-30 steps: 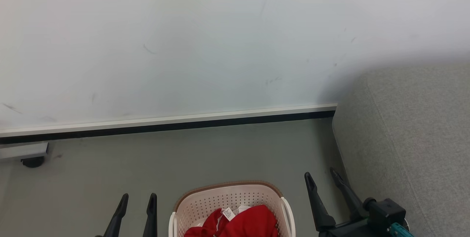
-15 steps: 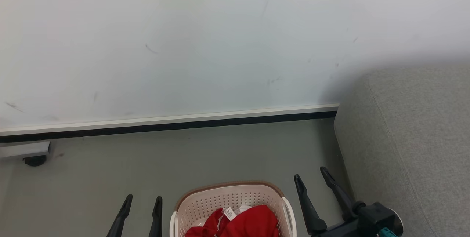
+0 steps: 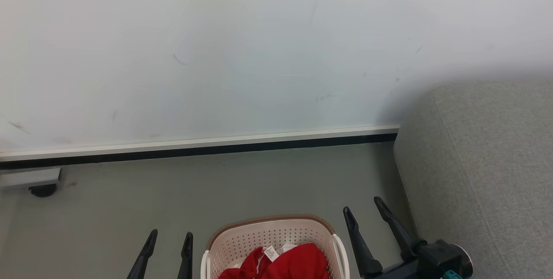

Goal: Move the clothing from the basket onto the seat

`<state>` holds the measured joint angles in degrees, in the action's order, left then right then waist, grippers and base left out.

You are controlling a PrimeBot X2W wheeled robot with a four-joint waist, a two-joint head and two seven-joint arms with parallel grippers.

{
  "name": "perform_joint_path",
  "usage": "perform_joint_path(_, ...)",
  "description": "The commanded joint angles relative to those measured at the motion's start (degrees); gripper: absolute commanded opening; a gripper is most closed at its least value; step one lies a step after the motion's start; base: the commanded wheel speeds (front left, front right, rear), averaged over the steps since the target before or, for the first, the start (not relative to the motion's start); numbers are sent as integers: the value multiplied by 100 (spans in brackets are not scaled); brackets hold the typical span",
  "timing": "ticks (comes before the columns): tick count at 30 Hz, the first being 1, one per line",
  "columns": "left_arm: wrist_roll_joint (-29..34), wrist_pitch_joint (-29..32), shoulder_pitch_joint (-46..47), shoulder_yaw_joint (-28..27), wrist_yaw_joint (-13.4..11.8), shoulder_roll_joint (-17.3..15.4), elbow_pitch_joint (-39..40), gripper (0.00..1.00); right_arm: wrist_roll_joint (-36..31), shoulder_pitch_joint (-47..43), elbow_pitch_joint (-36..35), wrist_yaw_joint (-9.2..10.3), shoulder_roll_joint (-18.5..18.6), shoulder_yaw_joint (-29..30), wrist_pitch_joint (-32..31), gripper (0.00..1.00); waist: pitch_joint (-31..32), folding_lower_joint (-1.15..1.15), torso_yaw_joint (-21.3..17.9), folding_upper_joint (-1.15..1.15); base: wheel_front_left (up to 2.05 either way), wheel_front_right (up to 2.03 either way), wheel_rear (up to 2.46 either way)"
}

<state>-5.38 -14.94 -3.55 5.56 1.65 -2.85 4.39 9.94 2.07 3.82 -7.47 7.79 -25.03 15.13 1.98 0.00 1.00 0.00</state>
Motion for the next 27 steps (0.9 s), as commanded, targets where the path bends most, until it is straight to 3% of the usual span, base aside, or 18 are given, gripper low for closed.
perform_joint_path(1,38,-30,-77,-10,6,-6,6,100,3,3,-3,-4,31,-10,10,100,2,0,7,0,0,0,0)
perform_joint_path(19,34,-29,26,105,69,-6,-135,100,63,103,-118,-4,67,102,10,100,-298,0,-106,0,0,0,0)
perform_joint_path(27,64,-26,603,242,333,-7,-800,100,-71,553,-380,-4,41,257,10,100,-1120,0,-190,0,0,0,0)
